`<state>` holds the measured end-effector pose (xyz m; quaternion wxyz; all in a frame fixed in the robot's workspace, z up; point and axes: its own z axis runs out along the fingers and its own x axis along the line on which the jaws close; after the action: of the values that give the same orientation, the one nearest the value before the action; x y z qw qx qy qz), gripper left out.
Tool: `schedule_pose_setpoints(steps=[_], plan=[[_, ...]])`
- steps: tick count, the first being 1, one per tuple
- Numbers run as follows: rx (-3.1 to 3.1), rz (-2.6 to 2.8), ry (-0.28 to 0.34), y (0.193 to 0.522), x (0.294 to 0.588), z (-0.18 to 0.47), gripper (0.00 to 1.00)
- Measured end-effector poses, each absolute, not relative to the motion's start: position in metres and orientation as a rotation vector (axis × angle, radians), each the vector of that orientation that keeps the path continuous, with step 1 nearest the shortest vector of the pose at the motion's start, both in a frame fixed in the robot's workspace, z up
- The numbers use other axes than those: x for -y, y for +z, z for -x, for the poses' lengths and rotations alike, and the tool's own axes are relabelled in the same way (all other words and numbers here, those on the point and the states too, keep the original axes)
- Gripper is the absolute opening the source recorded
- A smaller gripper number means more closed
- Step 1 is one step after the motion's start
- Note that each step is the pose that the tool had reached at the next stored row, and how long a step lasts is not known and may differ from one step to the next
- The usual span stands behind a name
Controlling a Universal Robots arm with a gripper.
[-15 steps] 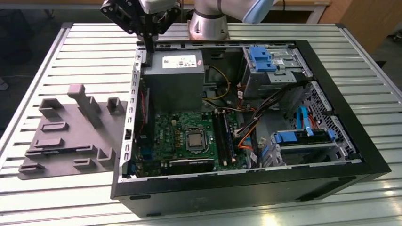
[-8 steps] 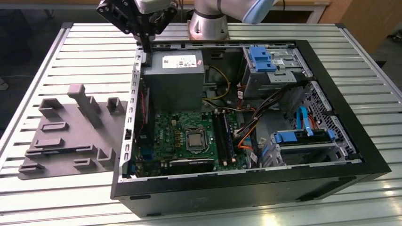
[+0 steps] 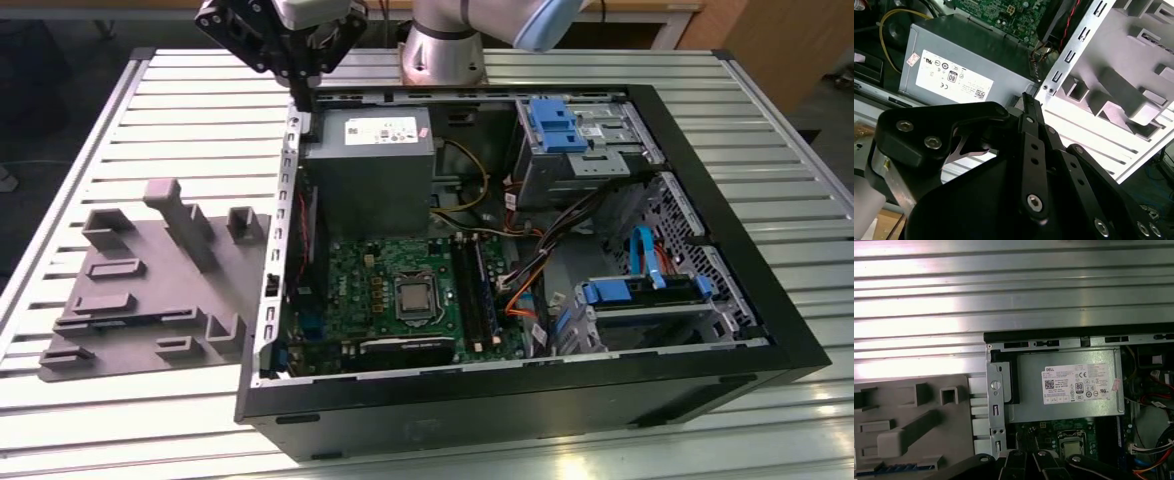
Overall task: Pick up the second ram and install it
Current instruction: 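Reach for the second ram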
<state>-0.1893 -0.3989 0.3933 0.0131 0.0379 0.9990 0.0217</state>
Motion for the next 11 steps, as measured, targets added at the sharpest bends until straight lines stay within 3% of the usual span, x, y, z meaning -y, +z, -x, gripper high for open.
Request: schedule_pose_setpoints(steps=[11], plan=[[-3.112, -0.118, 0.068, 0.3933, 0.3989, 0.1975, 0.11]])
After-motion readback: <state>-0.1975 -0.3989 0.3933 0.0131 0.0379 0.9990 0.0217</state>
